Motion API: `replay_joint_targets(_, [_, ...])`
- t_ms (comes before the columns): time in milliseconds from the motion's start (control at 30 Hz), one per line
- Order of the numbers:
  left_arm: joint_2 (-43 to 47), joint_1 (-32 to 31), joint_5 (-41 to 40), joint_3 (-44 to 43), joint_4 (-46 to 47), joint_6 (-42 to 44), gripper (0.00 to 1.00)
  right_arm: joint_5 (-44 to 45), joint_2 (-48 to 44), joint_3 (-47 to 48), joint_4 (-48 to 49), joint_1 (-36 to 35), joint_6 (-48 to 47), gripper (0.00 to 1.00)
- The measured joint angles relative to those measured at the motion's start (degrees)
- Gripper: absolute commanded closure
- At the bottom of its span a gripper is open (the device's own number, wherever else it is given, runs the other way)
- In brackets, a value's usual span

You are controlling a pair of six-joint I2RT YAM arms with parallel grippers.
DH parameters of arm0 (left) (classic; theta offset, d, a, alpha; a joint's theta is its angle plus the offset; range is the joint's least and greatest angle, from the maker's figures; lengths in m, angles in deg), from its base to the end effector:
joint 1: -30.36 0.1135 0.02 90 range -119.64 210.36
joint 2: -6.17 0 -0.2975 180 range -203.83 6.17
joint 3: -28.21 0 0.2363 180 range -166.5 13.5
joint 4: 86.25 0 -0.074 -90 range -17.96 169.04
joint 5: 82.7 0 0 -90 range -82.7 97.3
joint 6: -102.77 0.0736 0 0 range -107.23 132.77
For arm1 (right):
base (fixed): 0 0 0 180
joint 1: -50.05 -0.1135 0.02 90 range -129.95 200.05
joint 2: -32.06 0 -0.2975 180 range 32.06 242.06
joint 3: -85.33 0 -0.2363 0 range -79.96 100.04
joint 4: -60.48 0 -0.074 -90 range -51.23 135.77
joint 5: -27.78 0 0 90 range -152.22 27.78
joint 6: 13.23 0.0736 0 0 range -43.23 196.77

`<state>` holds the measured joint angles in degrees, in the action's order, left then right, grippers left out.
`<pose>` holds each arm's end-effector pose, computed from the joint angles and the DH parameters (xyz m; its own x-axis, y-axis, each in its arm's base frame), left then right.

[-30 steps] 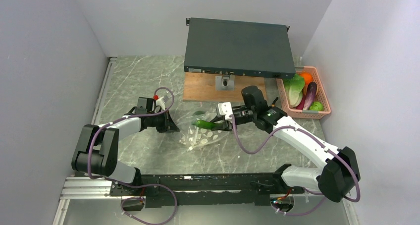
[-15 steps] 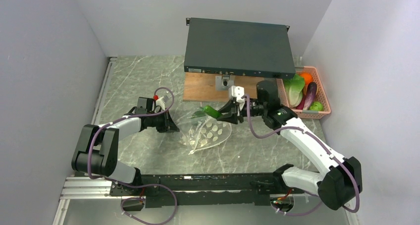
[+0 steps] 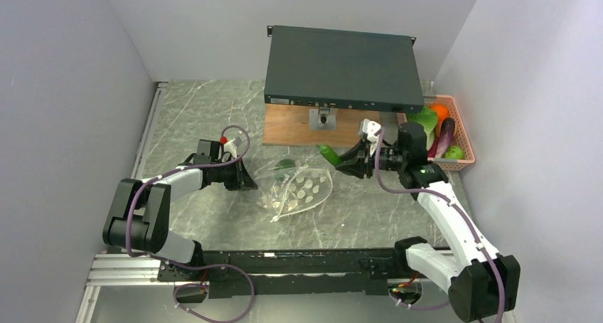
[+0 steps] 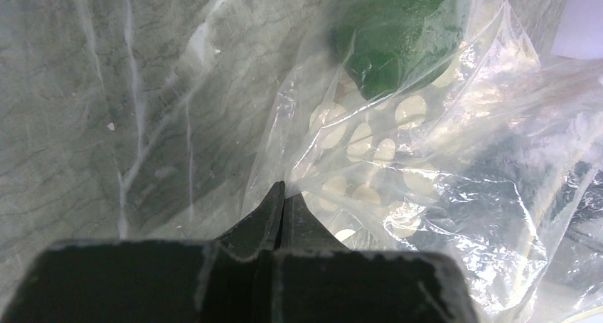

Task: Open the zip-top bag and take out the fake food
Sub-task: Pick up the fake vegetable from the zipper food storage bag, then place the fake vegetable in the bin.

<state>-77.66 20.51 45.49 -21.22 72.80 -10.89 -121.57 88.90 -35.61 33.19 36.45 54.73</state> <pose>0.2464 -0.0890 0.1673 -0.9353 -0.1577 -0.3167 0.1151 0.7107 -0.6940 0.1741 0.1073 0.3245 -0.0525 -0.2095 -0.9764 -0.9677 0.2521 -0.0020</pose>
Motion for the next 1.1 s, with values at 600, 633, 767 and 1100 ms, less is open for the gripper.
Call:
replay_joint_targets(600, [0.0, 0.0, 0.5, 0.0, 1.1, 0.0, 1.00, -4.8, -2.6, -8.4, -3.3, 27.0, 9.1, 1.00])
replay_joint_targets(633, [0.0, 0.0, 0.5, 0.0, 1.2, 0.0, 1.00, -4.9, -2.6, -8.8, -3.3, 28.2, 9.8, 1.00])
replay_joint_targets(767, [-0.3, 0.0, 0.6, 0.0, 1.4, 0.0, 1.00, -5.1, -2.7, -10.6, -3.1, 32.1, 13.0, 1.00])
replay_joint_targets(1100, [-0.4, 0.0, 1.0, 0.0, 2.0, 0.0, 1.00, -0.9, -2.5, -12.0, 1.2, 38.1, 21.2, 1.00])
